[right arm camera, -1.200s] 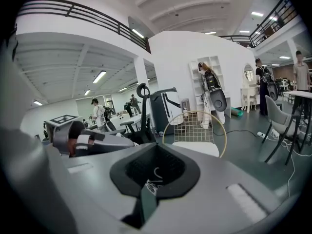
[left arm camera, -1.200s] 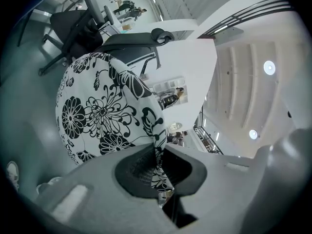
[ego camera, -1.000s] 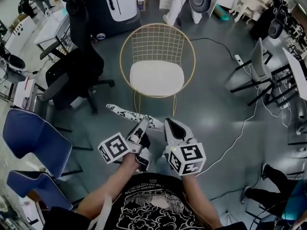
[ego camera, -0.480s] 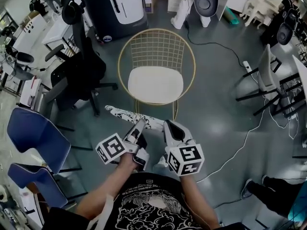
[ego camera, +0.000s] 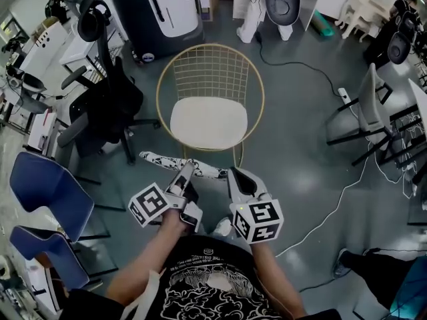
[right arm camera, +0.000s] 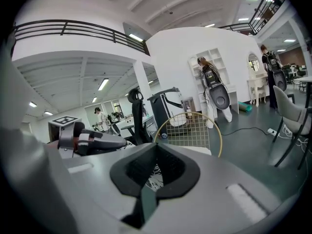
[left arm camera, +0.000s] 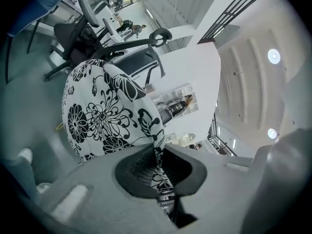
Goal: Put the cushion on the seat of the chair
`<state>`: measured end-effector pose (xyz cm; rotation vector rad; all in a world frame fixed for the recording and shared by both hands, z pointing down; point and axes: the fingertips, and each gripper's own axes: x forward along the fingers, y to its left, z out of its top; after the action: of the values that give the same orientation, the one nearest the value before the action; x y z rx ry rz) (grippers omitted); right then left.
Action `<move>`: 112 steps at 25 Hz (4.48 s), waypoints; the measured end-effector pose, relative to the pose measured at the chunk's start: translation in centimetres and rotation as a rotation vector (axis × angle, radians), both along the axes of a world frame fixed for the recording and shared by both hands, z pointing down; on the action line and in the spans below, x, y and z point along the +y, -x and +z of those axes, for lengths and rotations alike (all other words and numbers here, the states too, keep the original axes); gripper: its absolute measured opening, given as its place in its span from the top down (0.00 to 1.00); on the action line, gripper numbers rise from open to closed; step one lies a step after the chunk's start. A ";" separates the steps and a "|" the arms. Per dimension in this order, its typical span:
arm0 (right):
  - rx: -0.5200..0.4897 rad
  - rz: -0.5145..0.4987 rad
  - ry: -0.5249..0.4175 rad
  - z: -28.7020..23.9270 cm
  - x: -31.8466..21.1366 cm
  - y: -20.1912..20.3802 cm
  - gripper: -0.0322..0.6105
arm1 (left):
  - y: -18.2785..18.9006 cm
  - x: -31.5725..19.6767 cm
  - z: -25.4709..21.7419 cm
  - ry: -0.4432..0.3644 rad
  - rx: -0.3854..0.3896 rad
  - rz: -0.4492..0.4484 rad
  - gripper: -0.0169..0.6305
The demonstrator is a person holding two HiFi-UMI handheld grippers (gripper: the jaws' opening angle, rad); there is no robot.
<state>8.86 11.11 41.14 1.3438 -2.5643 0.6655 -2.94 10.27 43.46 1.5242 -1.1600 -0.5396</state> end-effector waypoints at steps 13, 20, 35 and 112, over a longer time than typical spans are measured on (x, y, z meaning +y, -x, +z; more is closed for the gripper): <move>0.041 -0.013 -0.020 0.5 -4.1 -1.7 0.95 | -1.2 -4.4 1.0 -0.004 0.019 -0.032 0.95; 0.048 -0.020 -0.004 1.4 -7.7 -1.8 0.95 | -1.2 -8.4 1.9 0.000 0.028 -0.039 0.95; 0.059 -0.011 0.045 2.7 -17.0 -0.8 0.95 | -1.4 -18.0 3.7 0.062 0.036 0.006 0.95; 0.142 0.002 0.357 14.3 -39.2 4.7 0.95 | -2.4 -44.9 21.5 0.271 0.051 0.307 0.76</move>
<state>4.18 -28.07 55.42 1.2247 -2.2030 0.9384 -0.51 -34.60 65.00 1.4087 -0.8977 -0.2030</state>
